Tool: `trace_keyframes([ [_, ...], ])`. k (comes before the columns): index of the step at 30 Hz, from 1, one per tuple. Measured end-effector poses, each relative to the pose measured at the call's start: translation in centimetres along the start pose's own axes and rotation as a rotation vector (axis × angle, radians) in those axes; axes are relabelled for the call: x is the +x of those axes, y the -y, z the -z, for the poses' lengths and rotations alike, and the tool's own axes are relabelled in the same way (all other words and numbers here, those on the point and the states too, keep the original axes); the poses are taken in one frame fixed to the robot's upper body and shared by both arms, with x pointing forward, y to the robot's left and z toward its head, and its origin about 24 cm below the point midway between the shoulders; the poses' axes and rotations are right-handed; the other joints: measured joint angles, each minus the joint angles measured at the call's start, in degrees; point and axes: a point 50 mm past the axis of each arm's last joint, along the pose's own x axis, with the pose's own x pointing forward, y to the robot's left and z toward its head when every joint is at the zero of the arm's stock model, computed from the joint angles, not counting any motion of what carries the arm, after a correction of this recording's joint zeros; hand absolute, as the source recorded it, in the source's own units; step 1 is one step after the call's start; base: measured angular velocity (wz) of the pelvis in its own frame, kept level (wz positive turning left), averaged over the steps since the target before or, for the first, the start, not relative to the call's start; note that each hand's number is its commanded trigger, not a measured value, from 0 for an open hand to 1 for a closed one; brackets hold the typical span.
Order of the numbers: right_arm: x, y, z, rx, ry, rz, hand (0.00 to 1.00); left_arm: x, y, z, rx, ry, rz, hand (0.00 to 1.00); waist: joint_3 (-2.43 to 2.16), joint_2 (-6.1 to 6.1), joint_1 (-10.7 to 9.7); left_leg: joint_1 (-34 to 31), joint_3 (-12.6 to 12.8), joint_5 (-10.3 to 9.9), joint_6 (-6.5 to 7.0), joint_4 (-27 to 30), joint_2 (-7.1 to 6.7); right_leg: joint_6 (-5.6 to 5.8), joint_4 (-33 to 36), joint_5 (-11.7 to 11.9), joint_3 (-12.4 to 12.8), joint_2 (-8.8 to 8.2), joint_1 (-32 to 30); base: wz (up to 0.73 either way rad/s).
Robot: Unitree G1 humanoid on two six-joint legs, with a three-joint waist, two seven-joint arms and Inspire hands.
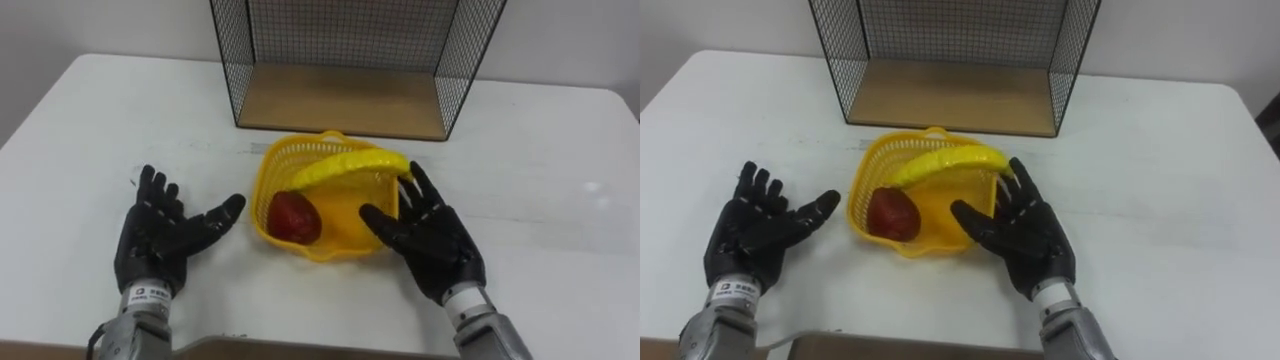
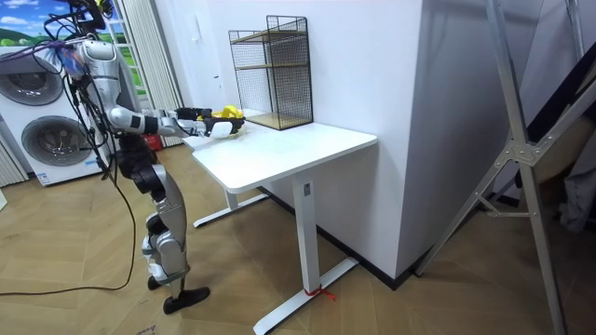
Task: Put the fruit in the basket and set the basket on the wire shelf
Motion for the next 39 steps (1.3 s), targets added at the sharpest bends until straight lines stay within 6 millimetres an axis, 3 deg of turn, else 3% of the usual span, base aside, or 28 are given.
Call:
trace_keyframes([
  [8,0.5,-1.2,0.5,-0.007,-0.025,-0.058,0.00,0.1,3.5,1.6,0.003,-0.080,0.203,0.00,0.18,0.22,-1.7,0.2,0.3,0.0,0.00,-0.5,0.09,0.00,-0.2,0.0,0.4,0.11,-0.2,-0.03],
  [20,0.8,-0.9,0.5,-0.038,-0.039,-0.068,0.00,-0.1,4.0,1.8,0.007,-0.092,0.237,0.00,0.85,-0.05,-2.2,0.3,1.7,0.0,0.01,-0.7,0.08,0.01,-0.1,0.0,1.7,0.26,-0.4,-0.04],
  [39,0.8,-0.9,0.5,-0.044,-0.040,-0.068,0.00,-0.1,4.2,2.0,0.009,-0.100,0.243,0.00,0.34,-0.08,-3.2,0.5,1.7,0.0,0.01,-0.5,0.11,0.01,0.0,0.0,1.7,0.27,-0.4,0.00],
])
